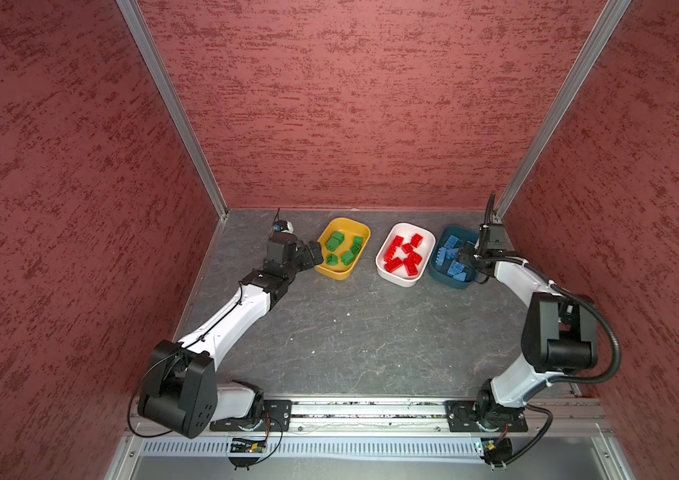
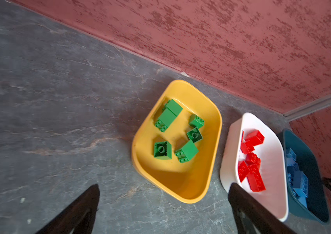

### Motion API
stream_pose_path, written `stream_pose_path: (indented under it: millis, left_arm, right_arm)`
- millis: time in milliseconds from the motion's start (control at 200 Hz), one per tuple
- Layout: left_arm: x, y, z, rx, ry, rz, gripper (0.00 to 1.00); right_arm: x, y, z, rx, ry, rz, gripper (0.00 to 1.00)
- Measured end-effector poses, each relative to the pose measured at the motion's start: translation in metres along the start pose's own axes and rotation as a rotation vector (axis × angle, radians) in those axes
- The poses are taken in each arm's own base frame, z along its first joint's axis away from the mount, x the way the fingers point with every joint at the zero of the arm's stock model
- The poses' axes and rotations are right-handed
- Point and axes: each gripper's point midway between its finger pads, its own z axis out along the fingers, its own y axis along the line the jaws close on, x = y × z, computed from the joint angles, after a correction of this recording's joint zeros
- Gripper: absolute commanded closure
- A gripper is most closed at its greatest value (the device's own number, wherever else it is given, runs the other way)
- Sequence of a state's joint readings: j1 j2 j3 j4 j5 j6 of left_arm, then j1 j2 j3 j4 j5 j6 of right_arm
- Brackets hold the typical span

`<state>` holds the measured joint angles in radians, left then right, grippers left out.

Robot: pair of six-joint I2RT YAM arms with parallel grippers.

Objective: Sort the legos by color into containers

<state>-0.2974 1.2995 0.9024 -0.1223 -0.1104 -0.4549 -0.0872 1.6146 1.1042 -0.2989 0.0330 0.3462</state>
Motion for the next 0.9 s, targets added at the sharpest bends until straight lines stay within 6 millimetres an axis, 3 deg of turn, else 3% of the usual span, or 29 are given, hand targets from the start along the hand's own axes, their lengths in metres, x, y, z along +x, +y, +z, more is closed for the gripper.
stream_pose_path:
  millis: [125,240,406,536,621,731,897]
  left_arm:
    - [-0.015,0.040,-0.018,-0.137,-0.085,-0.015,0.01]
    - [-0.017,0.091,-0.035,-0.309,-0.154,-0.014,0.01]
    - [0.002,0.166,-0.050,-0.533,-0.159,-0.002,0.01]
    - [0.023,0.207,-0.051,-0.604,-0.125,-0.020,0.01]
    - [0.036,0.219,-0.044,-0.586,-0.111,-0.023,0.01]
    - [0.053,0.218,-0.028,-0.511,-0.093,-0.001,0.01]
    - [0.055,0.208,-0.005,-0.413,-0.094,0.039,0.01]
  right_arm:
    - [-0.018,0.002,-0.039,-0.049,-0.170,0.023,0.01]
    - [-0.021,-0.013,-0.066,-0.031,-0.334,0.058,0.01]
    - [0.008,-0.055,-0.064,0.100,-0.442,0.076,0.01]
    - [0.034,-0.084,-0.054,0.224,-0.448,0.052,0.01]
    - [0.039,-0.089,-0.050,0.229,-0.482,0.033,0.01]
    - [0.050,-0.085,-0.046,0.167,-0.535,-0.011,0.01]
    - [0.062,-0.057,-0.028,-0.004,-0.549,-0.136,0.01]
